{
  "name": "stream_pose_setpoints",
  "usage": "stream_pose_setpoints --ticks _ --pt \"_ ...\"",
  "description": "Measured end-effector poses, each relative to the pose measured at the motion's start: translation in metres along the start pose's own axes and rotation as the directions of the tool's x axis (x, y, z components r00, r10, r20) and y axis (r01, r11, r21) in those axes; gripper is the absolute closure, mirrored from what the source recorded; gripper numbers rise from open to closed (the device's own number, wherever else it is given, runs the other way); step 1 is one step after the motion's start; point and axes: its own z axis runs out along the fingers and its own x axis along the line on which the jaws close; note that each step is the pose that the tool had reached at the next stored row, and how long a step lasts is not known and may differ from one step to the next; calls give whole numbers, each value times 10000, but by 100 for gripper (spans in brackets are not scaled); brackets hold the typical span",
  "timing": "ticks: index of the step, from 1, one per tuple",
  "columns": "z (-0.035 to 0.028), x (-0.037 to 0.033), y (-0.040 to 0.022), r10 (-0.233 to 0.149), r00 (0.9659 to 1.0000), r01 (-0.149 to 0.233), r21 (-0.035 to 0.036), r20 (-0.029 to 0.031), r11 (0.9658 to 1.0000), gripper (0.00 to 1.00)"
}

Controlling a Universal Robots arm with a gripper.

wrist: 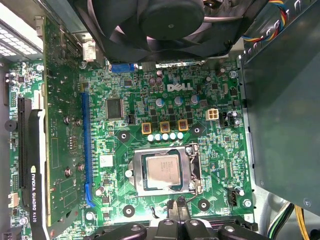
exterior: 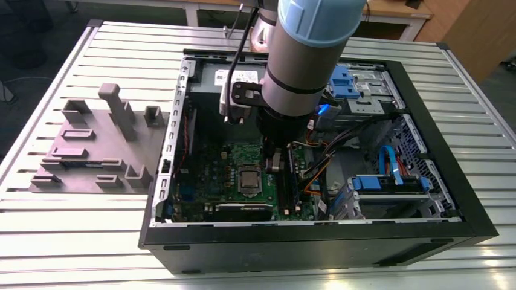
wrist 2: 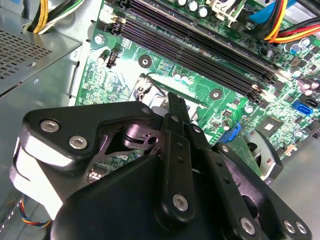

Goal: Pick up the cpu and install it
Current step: 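Install the first cpu locking lever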

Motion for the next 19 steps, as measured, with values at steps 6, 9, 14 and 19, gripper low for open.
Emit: stream_pose_setpoints --ticks 6,9,14,19 --pt "22 10 -2 0 10000 0 -5 -4 10000 89" --pt "51 27 -6 -1 10000 1 -9 -2 10000 89" --pt "88 51 -10 2 10000 -2 -31 -20 10000 89" --pt "104 93 -15 3 10000 -3 -40 -34 10000 89"
